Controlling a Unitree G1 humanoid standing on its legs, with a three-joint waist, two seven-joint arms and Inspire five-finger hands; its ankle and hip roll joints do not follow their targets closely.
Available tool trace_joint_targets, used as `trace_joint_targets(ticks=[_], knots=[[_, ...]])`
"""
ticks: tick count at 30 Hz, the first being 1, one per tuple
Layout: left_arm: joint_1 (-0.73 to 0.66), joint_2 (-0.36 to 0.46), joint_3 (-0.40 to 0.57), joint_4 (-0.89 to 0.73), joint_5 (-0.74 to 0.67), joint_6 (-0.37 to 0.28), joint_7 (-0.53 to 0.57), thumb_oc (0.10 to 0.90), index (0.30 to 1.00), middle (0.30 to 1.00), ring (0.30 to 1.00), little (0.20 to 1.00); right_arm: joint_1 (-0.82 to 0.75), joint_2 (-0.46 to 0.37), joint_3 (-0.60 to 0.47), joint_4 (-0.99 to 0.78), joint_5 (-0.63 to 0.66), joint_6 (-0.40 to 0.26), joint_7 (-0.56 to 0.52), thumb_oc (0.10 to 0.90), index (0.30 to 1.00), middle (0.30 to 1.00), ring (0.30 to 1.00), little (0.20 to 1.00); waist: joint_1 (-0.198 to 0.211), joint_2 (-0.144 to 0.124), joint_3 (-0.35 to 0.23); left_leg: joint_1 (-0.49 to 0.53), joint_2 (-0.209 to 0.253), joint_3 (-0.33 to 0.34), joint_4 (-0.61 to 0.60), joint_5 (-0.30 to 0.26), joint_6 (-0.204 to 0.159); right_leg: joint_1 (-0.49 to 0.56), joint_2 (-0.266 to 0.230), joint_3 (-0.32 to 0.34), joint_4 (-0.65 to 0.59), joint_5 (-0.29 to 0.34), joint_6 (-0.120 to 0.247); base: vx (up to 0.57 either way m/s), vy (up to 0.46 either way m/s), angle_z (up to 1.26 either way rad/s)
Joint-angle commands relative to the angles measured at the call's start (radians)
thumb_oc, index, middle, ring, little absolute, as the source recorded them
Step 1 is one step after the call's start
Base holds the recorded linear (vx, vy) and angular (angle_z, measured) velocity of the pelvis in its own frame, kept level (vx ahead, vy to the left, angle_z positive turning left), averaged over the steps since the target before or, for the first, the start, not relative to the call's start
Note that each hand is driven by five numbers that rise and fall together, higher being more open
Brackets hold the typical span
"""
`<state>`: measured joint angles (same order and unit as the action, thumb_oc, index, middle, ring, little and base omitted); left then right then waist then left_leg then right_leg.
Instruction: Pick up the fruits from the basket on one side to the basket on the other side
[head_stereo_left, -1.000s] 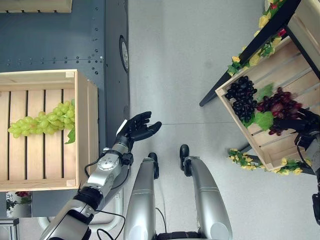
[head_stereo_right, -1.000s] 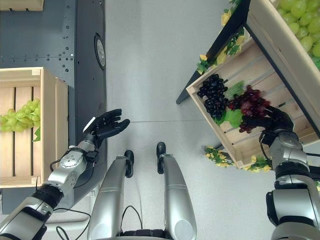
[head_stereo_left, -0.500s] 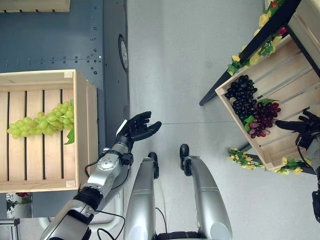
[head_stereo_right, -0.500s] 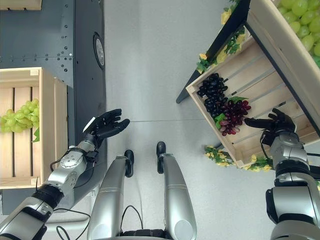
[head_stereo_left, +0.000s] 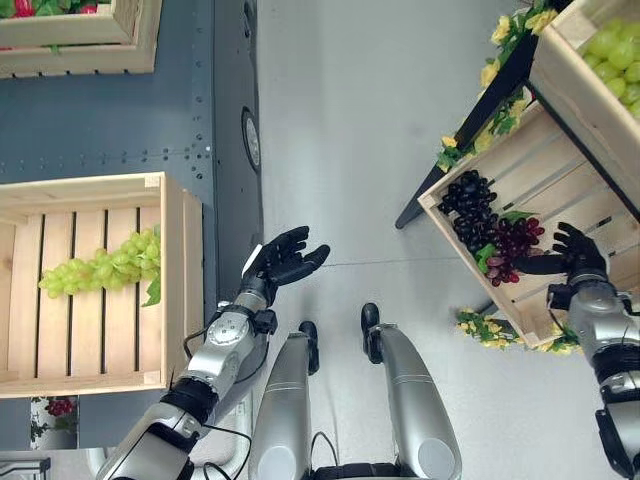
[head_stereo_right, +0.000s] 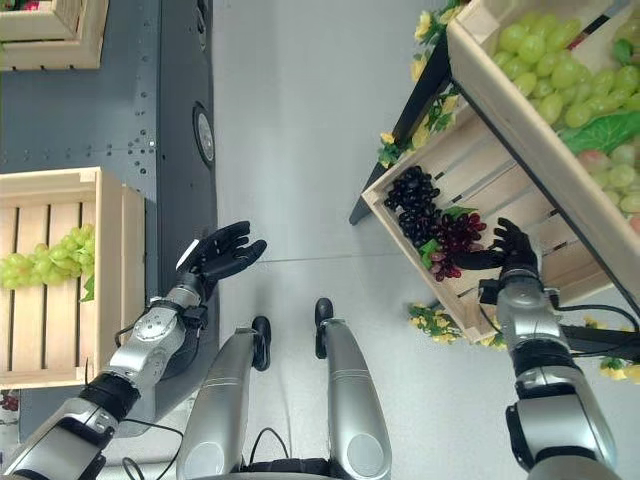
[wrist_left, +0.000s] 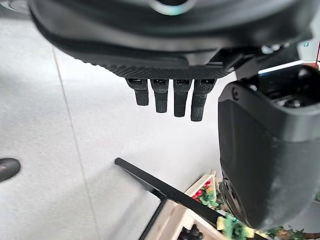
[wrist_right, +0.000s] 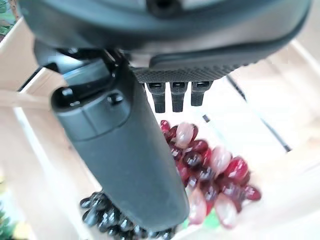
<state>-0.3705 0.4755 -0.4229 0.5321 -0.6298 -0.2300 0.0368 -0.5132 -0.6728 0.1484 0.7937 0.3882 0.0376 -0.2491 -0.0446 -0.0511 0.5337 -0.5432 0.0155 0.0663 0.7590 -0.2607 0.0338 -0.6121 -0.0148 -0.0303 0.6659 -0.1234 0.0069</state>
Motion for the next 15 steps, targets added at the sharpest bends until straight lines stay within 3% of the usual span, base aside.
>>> trace_joint_targets(ticks=[1,5,7,9,10,11,12,15], knots=[[0.013,-0.044,0.022,-0.092,0.043,-0.125,0.023,0.800,0.900,0.900,0.900,0.900,-0.024,-0.061,-0.010,-0.085,-0.078,-0.137,-0.126,0.800,0.900,0.900,0.900,0.900,-0.014,0.022,-0.035,0.092,-0.034,0.095,-0.071,-0.005,0.043,0.136,0.021,-0.045,-0.016,-0.060,-0.062,0.00,0.059,0.03],[0.001,-0.062,0.012,-0.092,0.067,-0.146,0.059,0.800,0.900,0.900,0.900,0.900,-0.016,-0.010,-0.005,-0.150,-0.150,-0.174,-0.163,0.800,0.900,0.900,0.900,0.900,-0.019,0.029,-0.030,0.098,-0.037,0.095,-0.076,0.000,0.042,0.146,0.015,-0.050,-0.016,-0.065,-0.064,-0.01,0.059,0.05],[-0.005,-0.065,0.010,-0.099,0.092,-0.197,0.090,0.800,0.900,0.900,0.900,0.900,-0.005,0.015,0.015,-0.202,-0.218,-0.188,-0.175,0.800,0.900,0.900,0.900,0.900,-0.020,0.033,-0.027,0.097,-0.040,0.089,-0.072,0.001,0.042,0.148,0.012,-0.055,-0.010,-0.071,-0.066,-0.02,0.038,0.04],[-0.010,-0.066,0.025,-0.142,0.209,-0.314,0.200,0.800,0.900,0.900,0.900,0.900,0.023,0.049,0.047,-0.258,-0.289,-0.199,-0.173,0.800,0.900,0.900,0.900,0.900,-0.016,0.036,-0.027,0.088,-0.045,0.080,-0.063,0.010,0.038,0.150,0.008,-0.063,-0.005,-0.075,-0.069,-0.01,0.016,0.06],[-0.017,-0.061,0.045,-0.168,0.333,-0.391,0.336,0.800,0.900,0.900,0.900,0.900,0.044,0.061,0.069,-0.268,-0.337,-0.214,-0.151,0.800,0.900,0.900,0.900,0.900,-0.008,0.037,-0.021,0.090,-0.050,0.071,-0.058,0.017,0.034,0.159,0.002,-0.072,0.000,-0.084,-0.071,0.00,-0.003,0.08],[-0.017,-0.061,0.045,-0.169,0.334,-0.391,0.338,0.800,0.900,0.900,0.900,0.900,0.044,0.061,0.069,-0.268,-0.337,-0.214,-0.151,0.800,0.900,0.900,0.900,0.900,-0.009,0.037,-0.024,0.086,-0.050,0.071,-0.058,0.019,0.034,0.156,0.002,-0.072,0.000,-0.082,-0.071,0.02,-0.032,0.16],[-0.029,-0.053,0.082,-0.208,0.408,-0.423,0.456,0.800,0.900,0.900,0.900,0.900,0.074,0.076,0.103,-0.271,-0.383,-0.225,-0.146,0.800,0.900,0.900,0.900,0.900,0.005,0.036,-0.018,0.087,-0.057,0.060,-0.048,0.018,0.033,0.164,-0.006,-0.083,0.011,-0.091,-0.071,0.02,-0.038,0.21],[-0.048,-0.028,0.122,-0.244,0.498,-0.434,0.578,0.800,0.900,0.900,0.900,0.900,0.097,0.092,0.144,-0.272,-0.380,-0.208,-0.134,0.800,0.900,0.900,0.900,0.900,0.024,0.032,-0.019,0.077,-0.064,0.050,-0.034,0.009,0.035,0.160,-0.022,-0.102,0.026,-0.093,-0.070,0.04,-0.042,0.33]])
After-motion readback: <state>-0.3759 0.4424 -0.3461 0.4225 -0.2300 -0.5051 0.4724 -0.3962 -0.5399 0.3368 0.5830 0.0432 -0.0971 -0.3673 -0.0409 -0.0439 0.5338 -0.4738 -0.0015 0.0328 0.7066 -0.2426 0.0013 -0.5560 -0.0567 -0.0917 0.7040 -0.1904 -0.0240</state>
